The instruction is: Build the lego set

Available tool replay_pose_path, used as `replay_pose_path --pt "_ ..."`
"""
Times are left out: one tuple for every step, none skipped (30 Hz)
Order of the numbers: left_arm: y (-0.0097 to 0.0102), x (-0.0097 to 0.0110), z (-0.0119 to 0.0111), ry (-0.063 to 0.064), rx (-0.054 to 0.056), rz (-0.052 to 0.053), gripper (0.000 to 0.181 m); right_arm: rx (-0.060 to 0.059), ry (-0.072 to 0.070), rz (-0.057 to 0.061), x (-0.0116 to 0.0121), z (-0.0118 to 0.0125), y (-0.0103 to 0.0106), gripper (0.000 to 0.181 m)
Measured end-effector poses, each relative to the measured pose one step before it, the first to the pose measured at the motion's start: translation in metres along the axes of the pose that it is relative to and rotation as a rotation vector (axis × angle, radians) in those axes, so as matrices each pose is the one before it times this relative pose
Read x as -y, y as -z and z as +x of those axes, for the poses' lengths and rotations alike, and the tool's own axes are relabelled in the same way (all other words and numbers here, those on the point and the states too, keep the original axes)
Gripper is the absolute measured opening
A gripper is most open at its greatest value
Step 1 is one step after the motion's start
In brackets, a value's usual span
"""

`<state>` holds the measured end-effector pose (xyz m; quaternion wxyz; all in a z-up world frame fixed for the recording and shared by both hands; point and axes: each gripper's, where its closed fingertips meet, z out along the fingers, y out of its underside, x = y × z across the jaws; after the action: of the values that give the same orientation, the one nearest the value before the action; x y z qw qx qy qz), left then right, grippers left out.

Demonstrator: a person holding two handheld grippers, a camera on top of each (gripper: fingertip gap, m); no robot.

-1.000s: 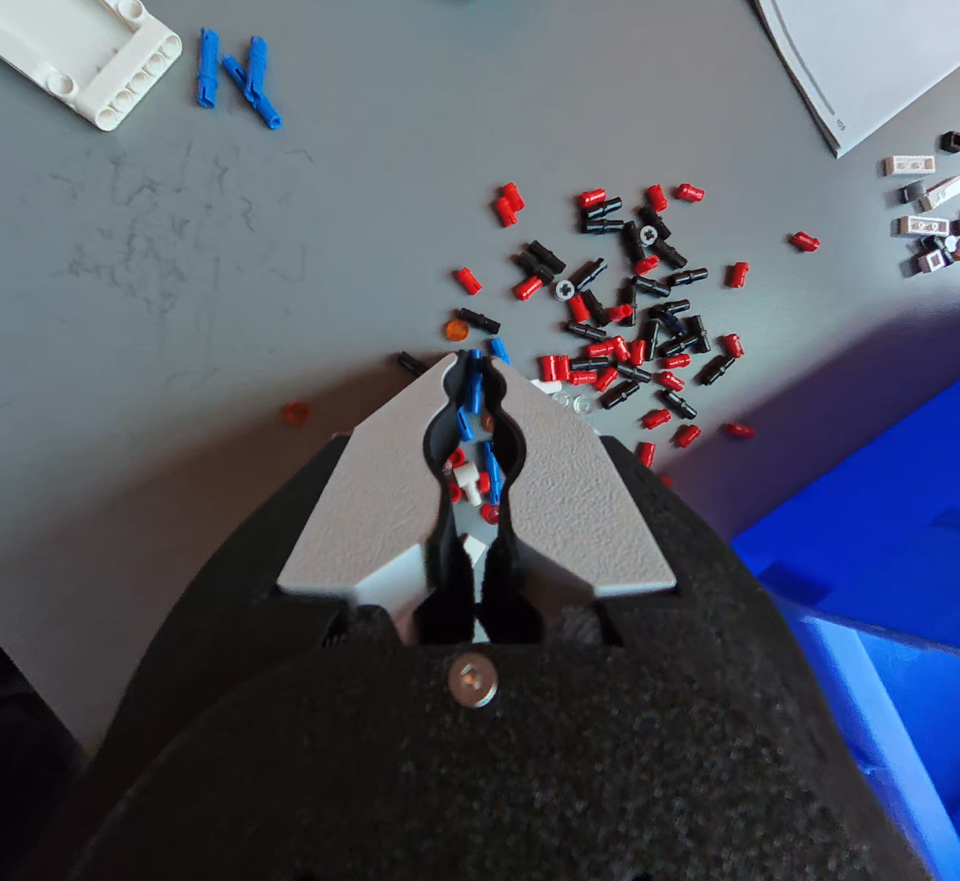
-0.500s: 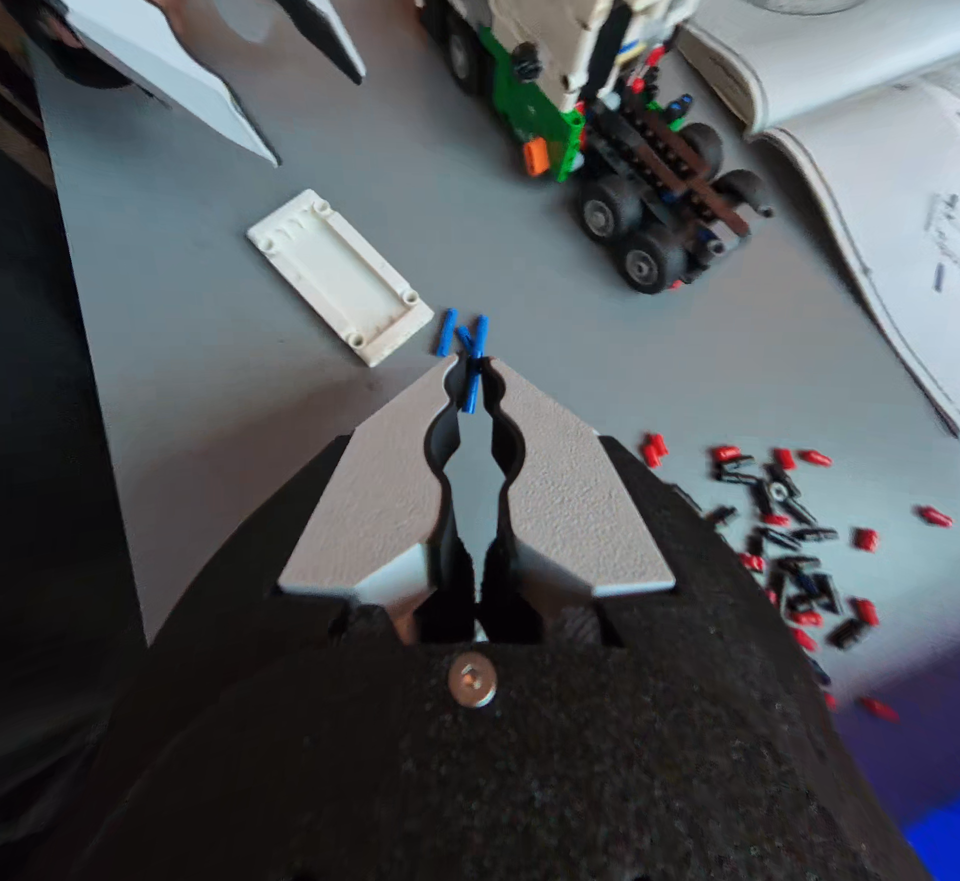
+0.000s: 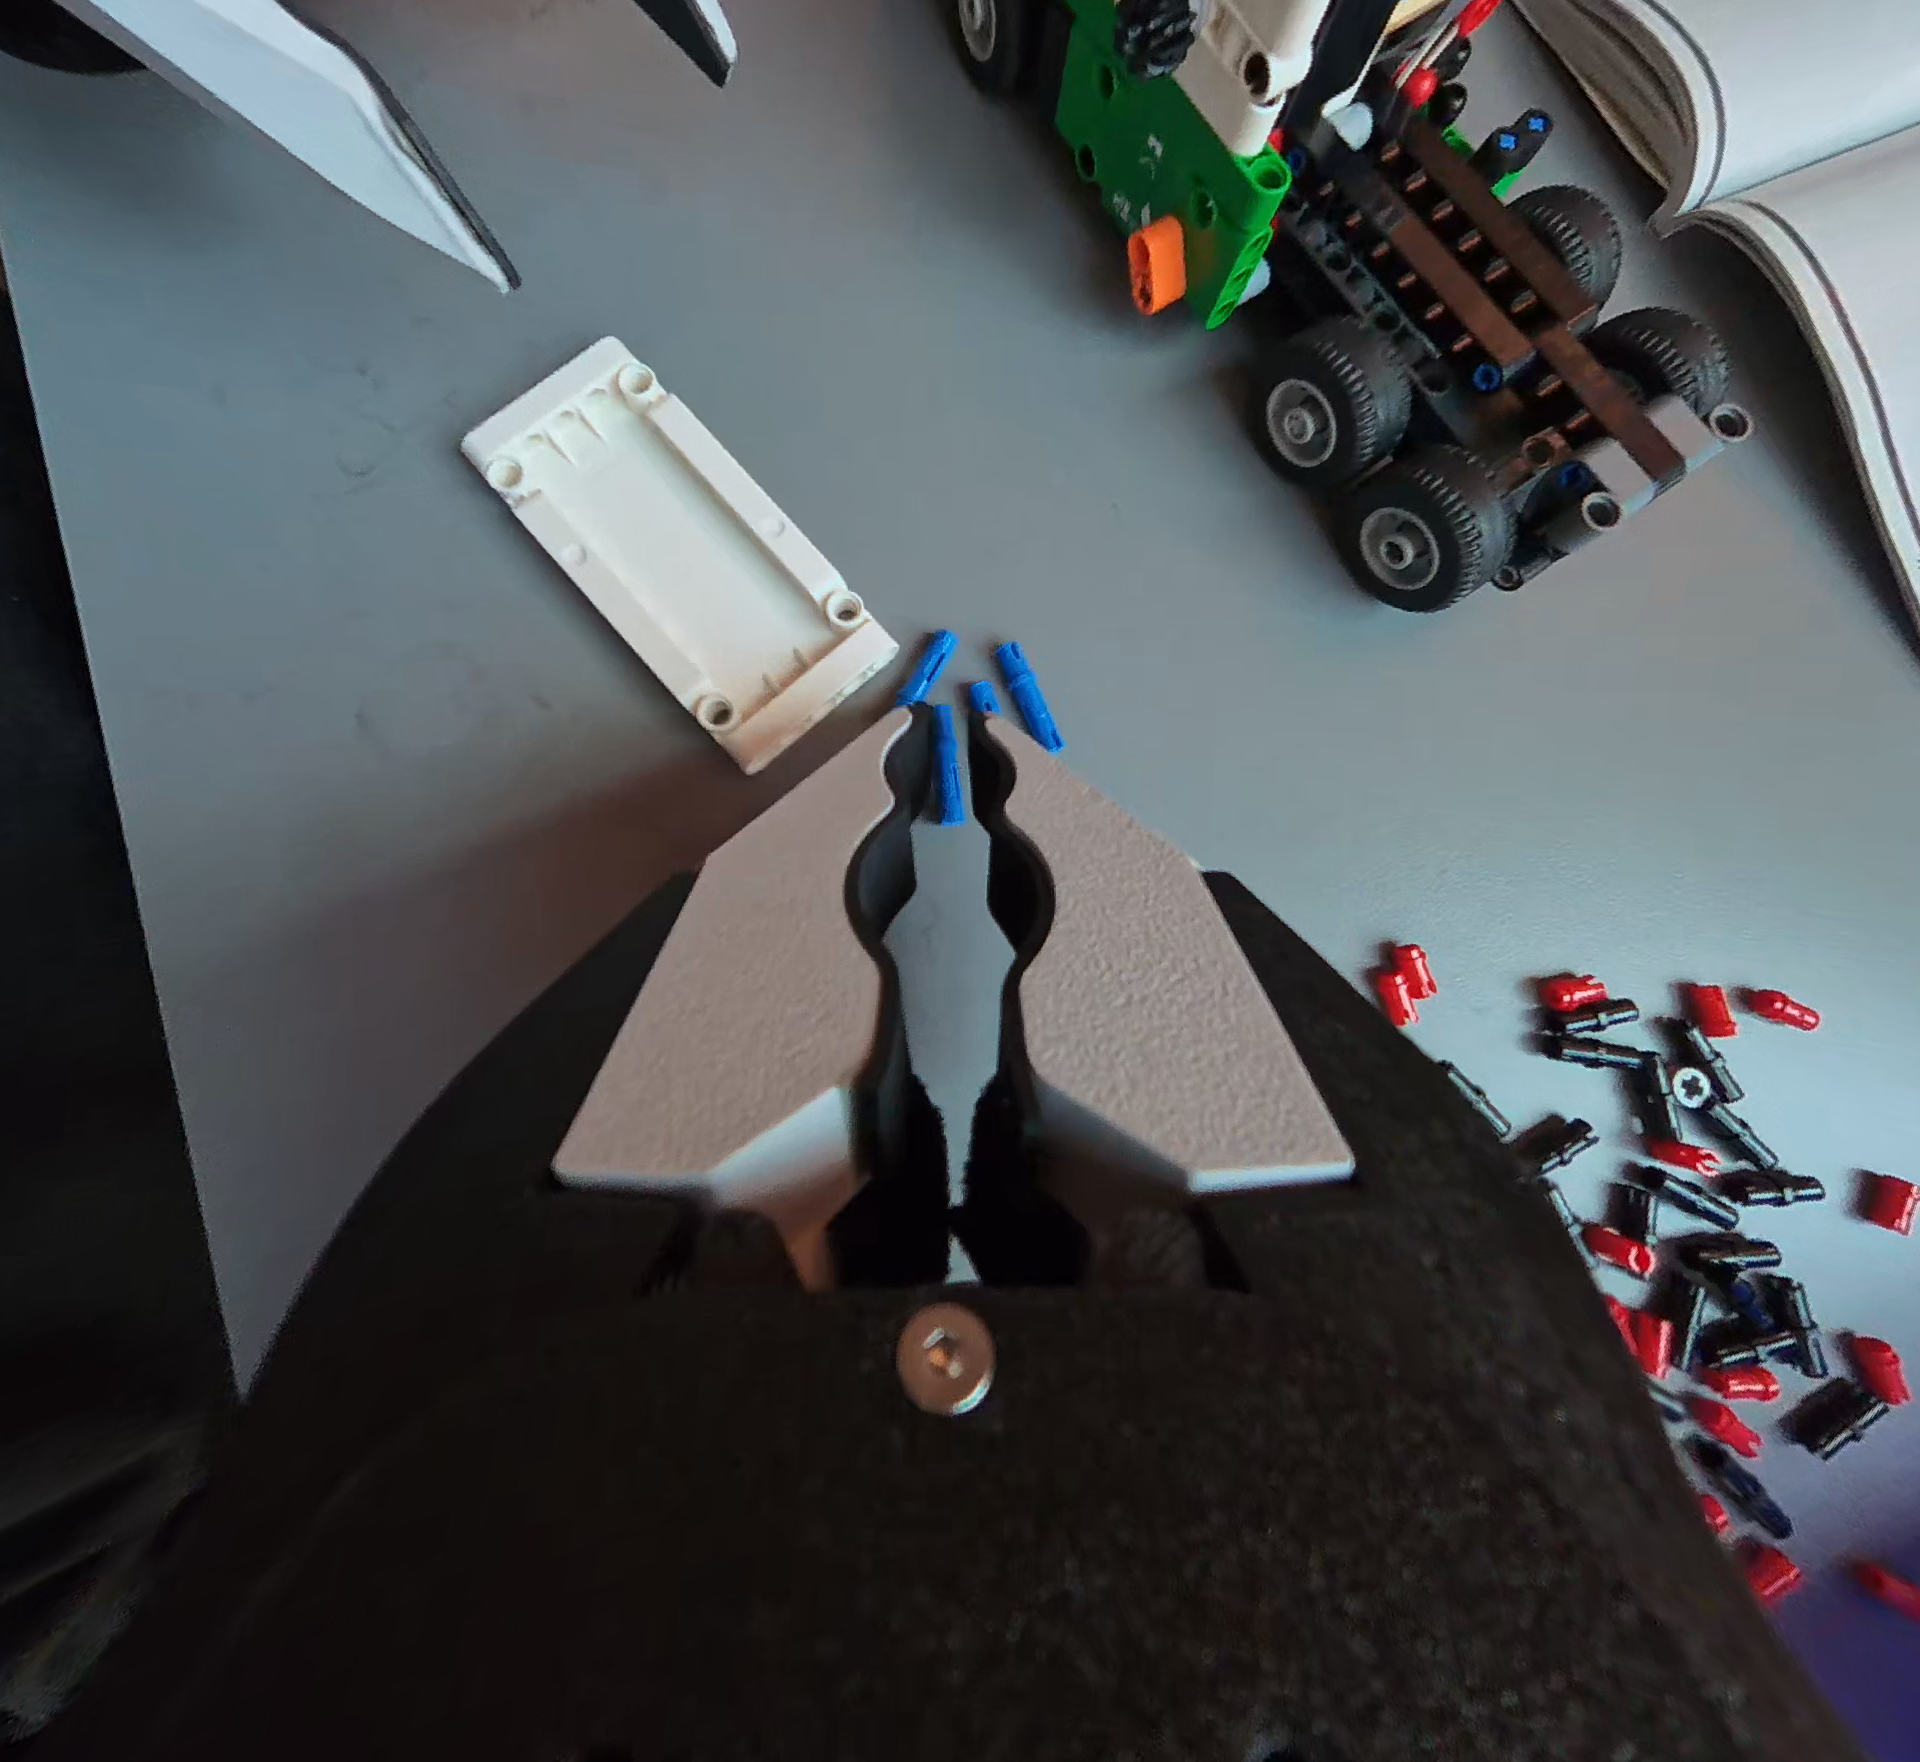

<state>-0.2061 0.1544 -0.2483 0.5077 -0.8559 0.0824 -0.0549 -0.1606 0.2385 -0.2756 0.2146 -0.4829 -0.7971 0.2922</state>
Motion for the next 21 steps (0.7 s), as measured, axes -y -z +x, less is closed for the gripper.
replay_pose_path --pt "-0.00015 -0.00020 -0.00001 0.0012 -0.0011 -0.0017 0.049 -0.0067 -0.0076 0.0144 0.00124 0.00025 0.00272 0.005" --pt "-0.00017 -0.00021 0.00011 0.0004 -0.0010 -0.0019 0.049 -0.0062 -0.0108 0.0187 0.00152 -0.00001 0.00348 0.006" --pt "-0.00027 -0.00035 0.00026 -0.0001 -0.0018 -0.0027 0.049 -0.0096 -0.0165 0.0248 0.00208 0.00045 0.00415 0.007" --pt "-0.00034 -0.00051 0.00042 -0.0005 -0.0033 -0.0036 0.049 -0.0124 -0.0209 0.0280 0.00213 0.00110 0.00435 0.008" --pt "-0.00032 -0.00054 0.00056 -0.0002 -0.0042 -0.0038 0.049 -0.0149 -0.0239 0.0295 0.00231 0.00140 0.00468 0.009" --pt "-0.00047 -0.00053 0.00038 0.0012 -0.0047 -0.0046 0.049 -0.0250 -0.0268 0.0317 0.00229 0.00311 0.00474 0.010" --pt "-0.00057 -0.00086 0.00039 0.0032 -0.0055 -0.0063 0.049 -0.0293 -0.0286 0.0311 0.00177 0.00390 0.00470 0.011" --pt "-0.00076 -0.00084 0.00020 0.0047 -0.0062 -0.0075 0.049 -0.0338 -0.0291 0.0291 0.00147 0.00485 0.00472 0.011" --pt "-0.00071 -0.00098 0.00029 0.0051 -0.0065 -0.0076 0.048 -0.0374 -0.0303 0.0302 0.00159 0.00555 0.00456 0.012" --pt "-0.00083 -0.00106 0.00032 0.0047 -0.0065 -0.0080 0.048 -0.0319 -0.0301 0.0301 0.00171 0.00450 0.00441 0.012" --pt "-0.00088 -0.00106 0.00017 0.0041 -0.0052 -0.0086 0.047 -0.0285 -0.0303 0.0318 0.00233 0.00383 0.00392 0.012" --pt "-0.00091 -0.00109 0.00013 0.0032 -0.0034 -0.0091 0.047 -0.0236 -0.0315 0.0339 0.00277 0.00295 0.00319 0.012" --pt "-0.00104 -0.00119 0.00000 0.0016 -0.0021 -0.0098 0.046 -0.0023 -0.0297 0.0305 0.00223 -0.00074 0.00190 0.012" --pt "-0.00135 -0.00144 0.00007 0.0002 -0.0005 -0.0119 0.045 0.0210 -0.0228 0.0196 0.00089 -0.00472 0.00031 0.012" --pt "-0.00151 -0.00181 -0.00054 -0.0002 0.0038 -0.0148 0.043 0.0252 -0.0103 0.0056 -0.00098 -0.00620 -0.00134 0.012" --pt "-0.00199 -0.00206 -0.00098 -0.0013 0.0091 -0.0174 0.041 0.0061 0.0050 -0.0032 -0.00219 -0.00396 -0.00227 0.012" --pt "-0.00206 -0.00197 -0.00118 -0.0061 0.0118 -0.0176 0.039 -0.0066 0.0177 -0.0006 -0.00206 -0.00276 -0.00265 0.012" --pt "-0.00189 -0.00106 -0.00073 -0.0132 0.0138 -0.0131 0.037 0.0008 0.0190 0.0058 -0.00077 -0.00402 -0.00262 0.011" --pt "-0.00193 -0.00050 -0.00015 -0.0178 0.0122 -0.0093 0.035 0.0113 0.0127 0.0113 0.00078 -0.00509 -0.00200 0.011" --pt "-0.00171 -0.00005 0.00069 -0.0175 0.0074 -0.0075 0.031 0.0138 0.0082 0.0166 0.00218 -0.00496 -0.00147 0.011" --pt "-0.00187 0.00030 0.00162 -0.0140 0.0017 -0.0057 0.030 0.0071 0.0077 0.0236 0.00345 -0.00364 -0.00073 0.011"
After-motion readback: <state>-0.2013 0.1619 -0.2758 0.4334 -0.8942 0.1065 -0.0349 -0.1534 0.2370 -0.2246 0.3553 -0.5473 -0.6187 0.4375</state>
